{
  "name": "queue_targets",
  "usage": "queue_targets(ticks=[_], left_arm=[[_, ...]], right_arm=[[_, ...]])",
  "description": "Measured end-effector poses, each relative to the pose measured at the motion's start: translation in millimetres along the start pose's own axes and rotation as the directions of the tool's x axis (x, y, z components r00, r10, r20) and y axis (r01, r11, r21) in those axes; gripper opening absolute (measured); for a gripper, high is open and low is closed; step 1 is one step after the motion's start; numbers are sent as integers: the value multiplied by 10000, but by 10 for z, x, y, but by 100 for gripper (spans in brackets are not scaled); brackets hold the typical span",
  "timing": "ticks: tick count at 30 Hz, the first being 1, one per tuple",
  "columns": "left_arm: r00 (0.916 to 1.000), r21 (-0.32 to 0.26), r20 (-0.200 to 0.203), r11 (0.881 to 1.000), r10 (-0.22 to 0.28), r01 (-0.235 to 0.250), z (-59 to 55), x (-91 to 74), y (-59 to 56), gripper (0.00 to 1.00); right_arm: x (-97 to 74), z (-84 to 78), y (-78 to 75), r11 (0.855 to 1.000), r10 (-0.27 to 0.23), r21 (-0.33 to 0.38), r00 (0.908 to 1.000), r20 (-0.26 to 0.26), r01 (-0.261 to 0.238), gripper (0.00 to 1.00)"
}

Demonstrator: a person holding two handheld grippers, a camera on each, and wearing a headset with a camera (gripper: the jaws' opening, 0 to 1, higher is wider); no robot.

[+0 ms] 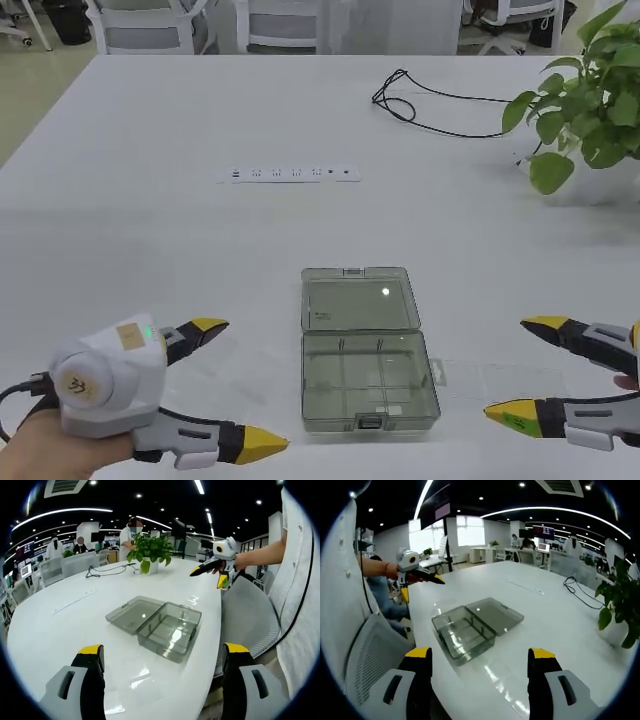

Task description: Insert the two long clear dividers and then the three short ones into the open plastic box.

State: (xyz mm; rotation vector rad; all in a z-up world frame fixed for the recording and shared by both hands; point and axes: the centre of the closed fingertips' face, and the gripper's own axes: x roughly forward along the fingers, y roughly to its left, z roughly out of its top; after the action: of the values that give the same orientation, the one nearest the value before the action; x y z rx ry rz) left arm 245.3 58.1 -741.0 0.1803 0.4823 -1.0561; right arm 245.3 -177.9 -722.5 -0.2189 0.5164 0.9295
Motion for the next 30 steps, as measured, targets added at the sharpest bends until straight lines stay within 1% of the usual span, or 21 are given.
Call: queue_targets(ticks=[8, 30], left_arm=[[10000, 7, 5, 10000, -39, 39, 18, 20, -2, 100], [9999, 18, -110, 10000, -72, 72, 5, 22, 5, 100]], right_arm=[[5, 0, -8, 10000, -13, 21, 10000, 18, 12, 79], [-20, 27, -27, 10000, -27, 10, 9999, 117, 27, 79]])
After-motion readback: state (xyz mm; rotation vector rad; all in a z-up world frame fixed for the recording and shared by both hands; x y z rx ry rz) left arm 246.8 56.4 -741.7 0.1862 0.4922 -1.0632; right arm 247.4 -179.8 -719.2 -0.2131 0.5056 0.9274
